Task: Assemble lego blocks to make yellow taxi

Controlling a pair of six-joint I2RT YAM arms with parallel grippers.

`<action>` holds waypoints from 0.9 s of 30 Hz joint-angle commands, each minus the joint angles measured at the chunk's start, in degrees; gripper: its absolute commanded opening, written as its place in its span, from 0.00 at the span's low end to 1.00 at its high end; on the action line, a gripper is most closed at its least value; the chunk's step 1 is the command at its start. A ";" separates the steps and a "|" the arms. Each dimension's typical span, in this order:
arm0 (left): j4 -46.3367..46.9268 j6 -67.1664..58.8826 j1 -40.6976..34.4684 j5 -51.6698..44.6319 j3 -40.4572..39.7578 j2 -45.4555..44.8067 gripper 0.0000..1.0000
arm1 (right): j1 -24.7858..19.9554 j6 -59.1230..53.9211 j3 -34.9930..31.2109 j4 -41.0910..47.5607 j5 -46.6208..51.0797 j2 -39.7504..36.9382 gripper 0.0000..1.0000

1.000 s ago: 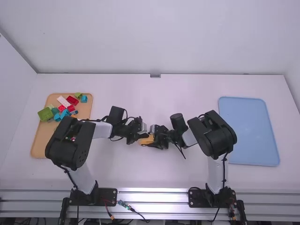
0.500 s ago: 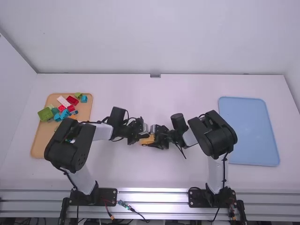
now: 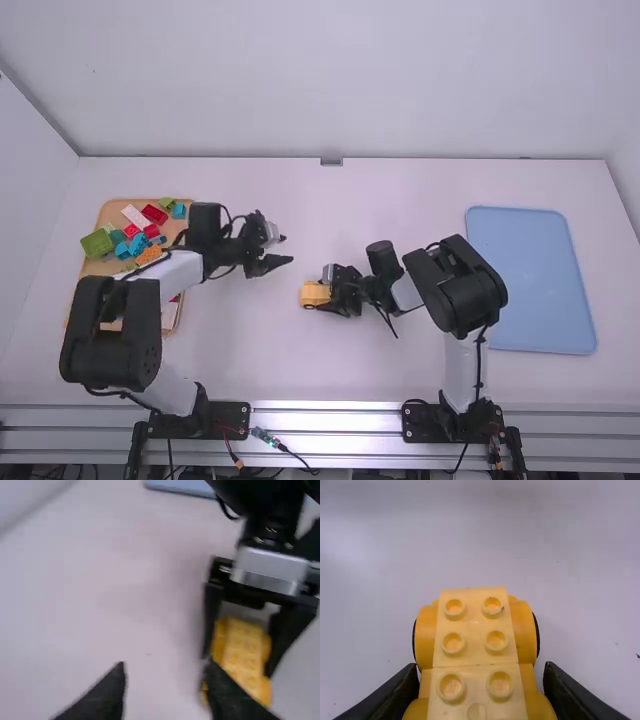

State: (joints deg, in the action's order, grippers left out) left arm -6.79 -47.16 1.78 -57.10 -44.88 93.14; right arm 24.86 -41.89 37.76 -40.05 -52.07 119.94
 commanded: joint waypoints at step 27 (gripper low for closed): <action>30.38 34.67 16.22 28.76 -30.71 -2.19 0.99 | -0.39 -0.37 0.09 27.28 26.12 -17.14 0.99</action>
State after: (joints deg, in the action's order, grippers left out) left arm 21.52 -11.77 17.78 -38.52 -72.18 92.01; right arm 24.23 -42.04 38.11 -14.59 -34.37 106.30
